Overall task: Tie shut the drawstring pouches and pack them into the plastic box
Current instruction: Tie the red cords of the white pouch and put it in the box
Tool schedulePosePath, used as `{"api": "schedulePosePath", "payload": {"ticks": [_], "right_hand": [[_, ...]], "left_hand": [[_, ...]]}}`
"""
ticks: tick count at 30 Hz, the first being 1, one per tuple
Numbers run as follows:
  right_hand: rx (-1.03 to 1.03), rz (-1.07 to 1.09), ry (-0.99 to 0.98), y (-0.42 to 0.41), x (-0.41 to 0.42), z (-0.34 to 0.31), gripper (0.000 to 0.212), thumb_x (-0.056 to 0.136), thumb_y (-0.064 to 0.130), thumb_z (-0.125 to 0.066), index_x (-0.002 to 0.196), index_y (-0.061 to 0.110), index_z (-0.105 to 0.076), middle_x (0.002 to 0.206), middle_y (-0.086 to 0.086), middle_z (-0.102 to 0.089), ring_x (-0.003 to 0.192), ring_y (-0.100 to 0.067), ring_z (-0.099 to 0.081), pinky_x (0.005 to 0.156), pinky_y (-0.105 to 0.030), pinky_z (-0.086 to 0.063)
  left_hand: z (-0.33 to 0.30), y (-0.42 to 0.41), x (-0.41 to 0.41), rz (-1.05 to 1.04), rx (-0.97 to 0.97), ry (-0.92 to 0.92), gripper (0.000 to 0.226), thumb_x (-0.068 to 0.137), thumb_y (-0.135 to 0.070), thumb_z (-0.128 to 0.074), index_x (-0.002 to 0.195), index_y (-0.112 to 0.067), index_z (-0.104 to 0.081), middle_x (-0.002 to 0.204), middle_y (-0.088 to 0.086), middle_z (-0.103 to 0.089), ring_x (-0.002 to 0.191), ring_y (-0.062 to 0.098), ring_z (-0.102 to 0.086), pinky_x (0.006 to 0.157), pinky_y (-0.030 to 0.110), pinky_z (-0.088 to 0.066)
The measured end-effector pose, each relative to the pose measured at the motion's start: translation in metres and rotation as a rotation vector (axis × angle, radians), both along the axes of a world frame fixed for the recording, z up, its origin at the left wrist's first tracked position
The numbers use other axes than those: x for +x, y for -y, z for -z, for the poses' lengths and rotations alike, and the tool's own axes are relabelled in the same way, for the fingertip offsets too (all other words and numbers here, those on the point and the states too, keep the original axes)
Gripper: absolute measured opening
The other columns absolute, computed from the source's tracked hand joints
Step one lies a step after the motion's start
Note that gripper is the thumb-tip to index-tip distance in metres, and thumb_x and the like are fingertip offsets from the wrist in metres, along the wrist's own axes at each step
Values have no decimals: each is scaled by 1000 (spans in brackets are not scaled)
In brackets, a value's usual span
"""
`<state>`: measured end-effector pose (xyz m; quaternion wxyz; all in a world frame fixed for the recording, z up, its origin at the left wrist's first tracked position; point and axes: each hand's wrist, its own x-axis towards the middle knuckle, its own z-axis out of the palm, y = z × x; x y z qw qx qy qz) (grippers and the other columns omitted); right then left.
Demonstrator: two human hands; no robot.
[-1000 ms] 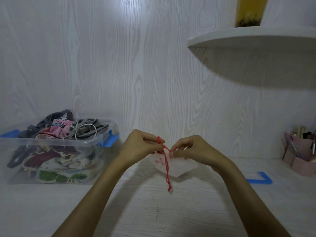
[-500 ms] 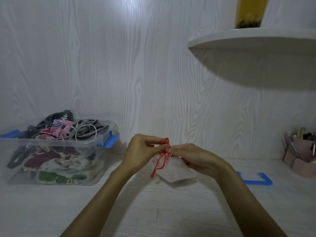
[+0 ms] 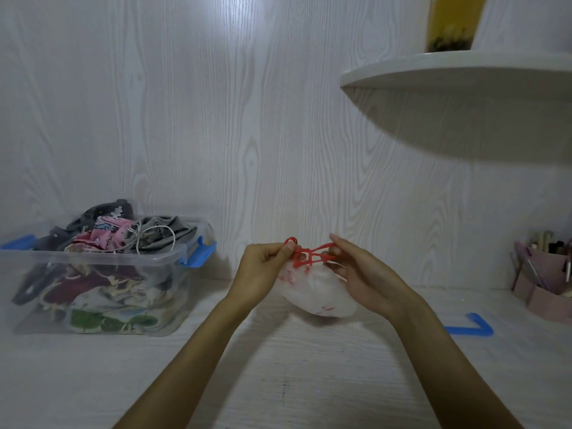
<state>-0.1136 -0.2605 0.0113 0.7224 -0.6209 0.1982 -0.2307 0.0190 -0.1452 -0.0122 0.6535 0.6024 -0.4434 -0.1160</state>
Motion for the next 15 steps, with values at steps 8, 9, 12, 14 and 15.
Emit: {"api": "schedulePosePath", "payload": {"ticks": [8, 9, 12, 14, 15], "right_hand": [[-325, 155, 101, 14, -13, -10, 29, 94, 25, -51, 78, 6, -66, 75, -2, -64, 80, -16, -60, 82, -31, -45], [-291, 123, 139, 14, -14, -13, 29, 94, 25, -51, 79, 4, -65, 75, -1, -67, 81, -16, -63, 85, -31, -48], [-309, 144, 124, 9, -10, -13, 29, 94, 27, -52, 83, 2, -62, 79, -2, -69, 82, -16, -67, 95, -35, -49], [-210, 86, 184, 0, -6, -13, 33, 94, 26, -51, 68, 10, -64, 87, -5, -71, 91, -17, -67, 98, -35, -47], [-75, 30, 263, -4, -5, -14, 37, 94, 25, -50, 61, 13, -62, 87, -6, -71, 91, -18, -68, 98, -34, -46]], "left_hand": [[-1, -5, 13, -35, 21, -5, 15, 90, -23, -60, 88, -22, -75, 84, -8, -75, 83, 0, -70, 78, 10, -51], [-2, -4, 12, -31, 30, 16, 16, 91, -24, -59, 88, -23, -75, 86, -9, -75, 84, -2, -69, 77, 9, -50], [-5, -2, 6, -22, 78, 65, 27, 96, -30, -50, 96, -19, -74, 98, -9, -72, 95, -5, -63, 85, 9, -43], [-6, -2, 3, -24, 119, 113, 31, 97, -34, -46, 103, -19, -73, 106, -9, -70, 104, -2, -58, 93, 15, -39], [-5, 0, 2, -45, 124, 136, 29, 96, -35, -48, 102, -22, -73, 107, -9, -70, 106, 0, -58, 96, 20, -40]]}}
